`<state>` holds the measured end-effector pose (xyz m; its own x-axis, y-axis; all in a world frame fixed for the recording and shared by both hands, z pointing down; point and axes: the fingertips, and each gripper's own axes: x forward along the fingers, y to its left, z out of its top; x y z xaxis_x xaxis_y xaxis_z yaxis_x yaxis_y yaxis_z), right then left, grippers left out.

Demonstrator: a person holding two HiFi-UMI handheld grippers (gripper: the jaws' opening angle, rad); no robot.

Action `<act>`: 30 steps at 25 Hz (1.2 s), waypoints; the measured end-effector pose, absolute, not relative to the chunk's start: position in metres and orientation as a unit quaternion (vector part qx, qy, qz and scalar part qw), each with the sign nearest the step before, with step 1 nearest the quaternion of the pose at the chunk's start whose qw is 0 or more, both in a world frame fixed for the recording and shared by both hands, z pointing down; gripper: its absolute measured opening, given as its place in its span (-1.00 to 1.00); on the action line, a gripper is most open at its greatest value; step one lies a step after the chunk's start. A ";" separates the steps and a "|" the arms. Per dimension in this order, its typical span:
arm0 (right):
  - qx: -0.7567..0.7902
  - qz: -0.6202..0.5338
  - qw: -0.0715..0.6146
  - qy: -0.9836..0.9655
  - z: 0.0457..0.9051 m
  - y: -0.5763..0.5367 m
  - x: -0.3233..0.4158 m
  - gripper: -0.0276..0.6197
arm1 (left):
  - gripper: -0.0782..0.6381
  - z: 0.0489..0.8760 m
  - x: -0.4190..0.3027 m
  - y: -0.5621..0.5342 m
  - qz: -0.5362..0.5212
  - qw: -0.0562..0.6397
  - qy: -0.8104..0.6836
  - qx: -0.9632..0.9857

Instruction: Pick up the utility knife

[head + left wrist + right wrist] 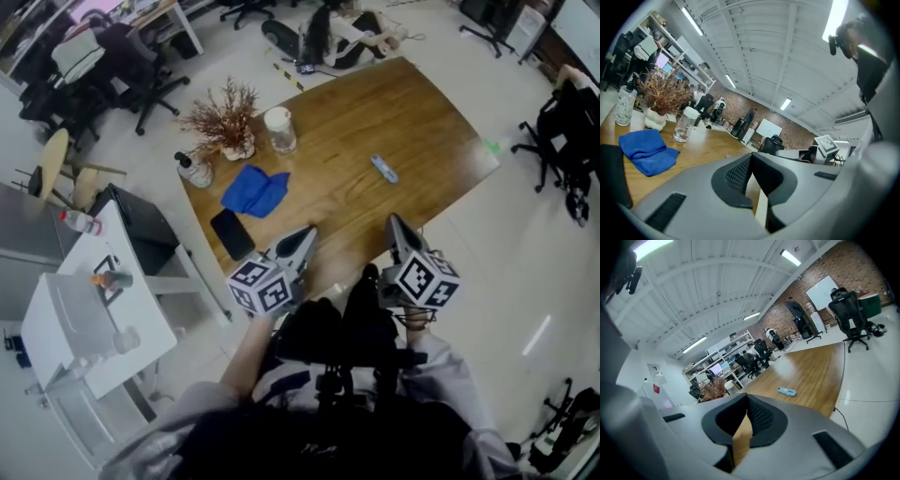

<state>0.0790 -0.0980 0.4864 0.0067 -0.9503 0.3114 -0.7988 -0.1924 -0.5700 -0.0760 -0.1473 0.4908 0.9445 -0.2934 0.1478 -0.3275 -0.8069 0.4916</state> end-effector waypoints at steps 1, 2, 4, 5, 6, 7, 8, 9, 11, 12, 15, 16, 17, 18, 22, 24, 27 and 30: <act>-0.702 -0.325 0.119 0.622 0.485 -0.091 0.076 -0.87 | -0.77 0.491 -0.073 -0.141 0.035 0.265 -0.153 0.952; -0.705 -0.322 0.118 0.620 0.484 -0.084 0.074 -0.87 | -0.77 0.492 -0.070 -0.134 0.037 0.265 -0.143 0.953; -0.711 -0.316 0.114 0.618 0.482 -0.071 0.071 -0.87 | -0.77 0.492 -0.063 -0.122 0.041 0.266 -0.126 0.955; -0.712 -0.314 0.114 0.617 0.480 -0.065 0.070 -0.87 | -0.77 0.491 -0.060 -0.116 0.042 0.266 -0.119 0.956; -0.713 -0.313 0.114 0.616 0.479 -0.060 0.069 -0.87 | -0.77 0.489 -0.057 -0.112 0.042 0.265 -0.113 0.957; -0.714 -0.313 0.114 0.616 0.477 -0.055 0.069 -0.87 | -0.77 0.487 -0.054 -0.108 0.042 0.264 -0.108 0.958; -0.715 -0.312 0.113 0.616 0.476 -0.051 0.068 -0.87 | -0.77 0.484 -0.051 -0.103 0.042 0.263 -0.103 0.958; -0.715 -0.311 0.114 0.615 0.474 -0.046 0.068 -0.87 | -0.77 0.482 -0.047 -0.099 0.041 0.261 -0.099 0.959; -0.714 -0.313 0.114 0.616 0.473 -0.037 0.066 -0.87 | -0.77 0.478 -0.041 -0.091 0.041 0.259 -0.093 0.961; -0.712 -0.315 0.115 0.617 0.474 -0.032 0.064 -0.87 | -0.77 0.477 -0.038 -0.088 0.040 0.258 -0.092 0.961; -0.705 -0.322 0.113 0.622 0.477 -0.019 0.061 -0.88 | -0.77 0.473 -0.029 -0.077 0.038 0.261 -0.092 0.960; -0.702 -0.325 0.111 0.623 0.478 -0.015 0.060 -0.88 | -0.77 0.473 -0.027 -0.072 0.037 0.263 -0.093 0.960; -0.700 -0.328 0.110 0.624 0.479 -0.010 0.059 -0.88 | -0.77 0.474 -0.024 -0.067 0.038 0.265 -0.093 0.959; -0.699 -0.330 0.110 0.625 0.480 -0.005 0.059 -0.88 | -0.77 0.474 -0.022 -0.060 0.039 0.267 -0.091 0.959; -0.694 -0.333 0.112 0.628 0.476 0.013 0.064 -0.88 | -0.77 0.473 -0.013 -0.038 0.047 0.268 -0.087 0.958; -0.692 -0.332 0.112 0.632 0.475 0.017 0.064 -0.88 | -0.77 0.473 -0.013 -0.034 0.048 0.266 -0.092 0.958; -0.685 -0.332 0.110 0.639 0.477 0.021 0.061 -0.88 | -0.77 0.471 -0.015 -0.031 0.045 0.263 -0.103 0.958; -0.679 -0.332 0.106 0.647 0.478 0.025 0.058 -0.88 | -0.77 0.470 -0.016 -0.026 0.044 0.262 -0.110 0.958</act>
